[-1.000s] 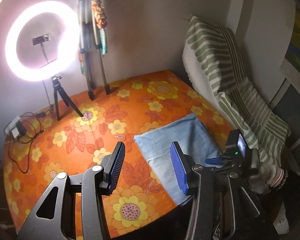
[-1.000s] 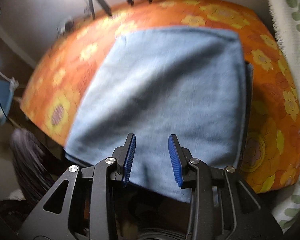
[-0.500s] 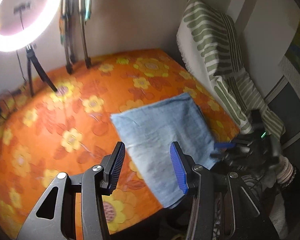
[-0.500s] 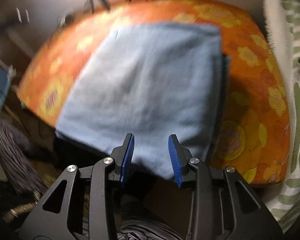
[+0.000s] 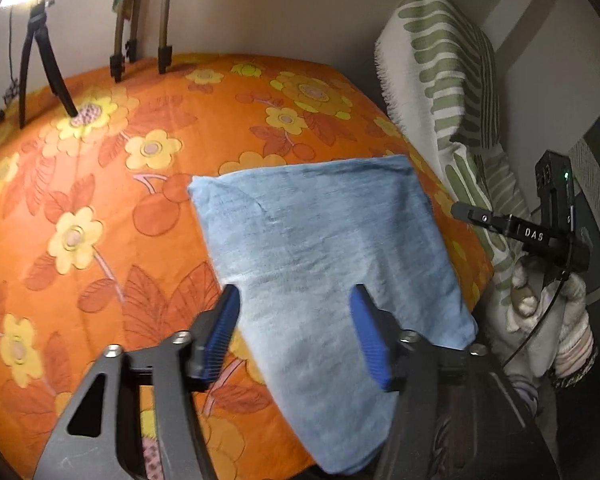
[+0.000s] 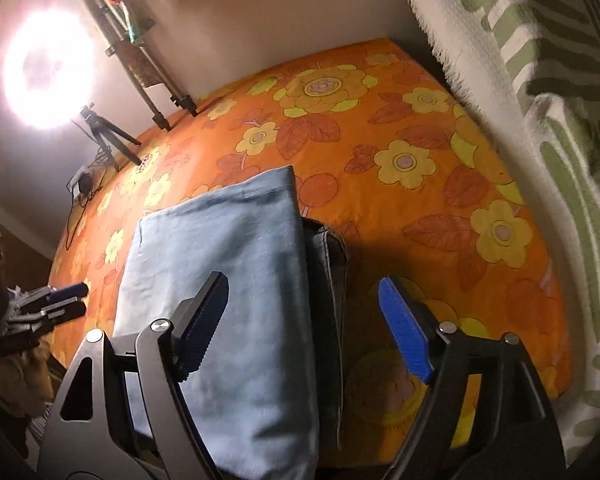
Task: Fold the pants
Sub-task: 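Move both open tools to the folded jeans bundle edge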
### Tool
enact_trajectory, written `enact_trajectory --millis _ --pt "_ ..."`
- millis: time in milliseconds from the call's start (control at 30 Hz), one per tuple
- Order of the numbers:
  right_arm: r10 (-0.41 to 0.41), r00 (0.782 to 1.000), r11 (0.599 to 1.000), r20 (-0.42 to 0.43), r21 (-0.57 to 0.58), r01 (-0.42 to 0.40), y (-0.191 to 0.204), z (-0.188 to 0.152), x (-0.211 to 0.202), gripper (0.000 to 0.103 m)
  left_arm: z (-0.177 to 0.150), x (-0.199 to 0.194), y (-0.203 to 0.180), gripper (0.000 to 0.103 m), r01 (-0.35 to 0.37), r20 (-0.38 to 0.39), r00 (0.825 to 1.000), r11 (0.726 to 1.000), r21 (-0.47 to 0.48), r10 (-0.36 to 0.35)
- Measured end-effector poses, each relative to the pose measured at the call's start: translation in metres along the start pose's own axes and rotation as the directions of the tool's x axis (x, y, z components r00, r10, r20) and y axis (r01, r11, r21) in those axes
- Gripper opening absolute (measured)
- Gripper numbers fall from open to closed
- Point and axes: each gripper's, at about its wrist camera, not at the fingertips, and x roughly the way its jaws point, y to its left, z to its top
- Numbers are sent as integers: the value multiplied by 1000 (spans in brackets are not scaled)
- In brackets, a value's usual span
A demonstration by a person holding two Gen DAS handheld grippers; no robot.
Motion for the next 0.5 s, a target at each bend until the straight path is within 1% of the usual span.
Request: enact_trajectory --millis 133,333,500 --pt "16 1000 1000 -24 16 -15 -4 0 25 82 3 18 14 59 14 -1 1000 998 -55 -14" --pt "26 998 1000 -58 6 -26 -4 -4 47 83 -2 40 35 59 56 -12 998 988 -141 -58" --pt "45 996 999 -73 32 -42 -12 -8 58 89 -10 53 42 59 72 -26 997 984 -163 -77"
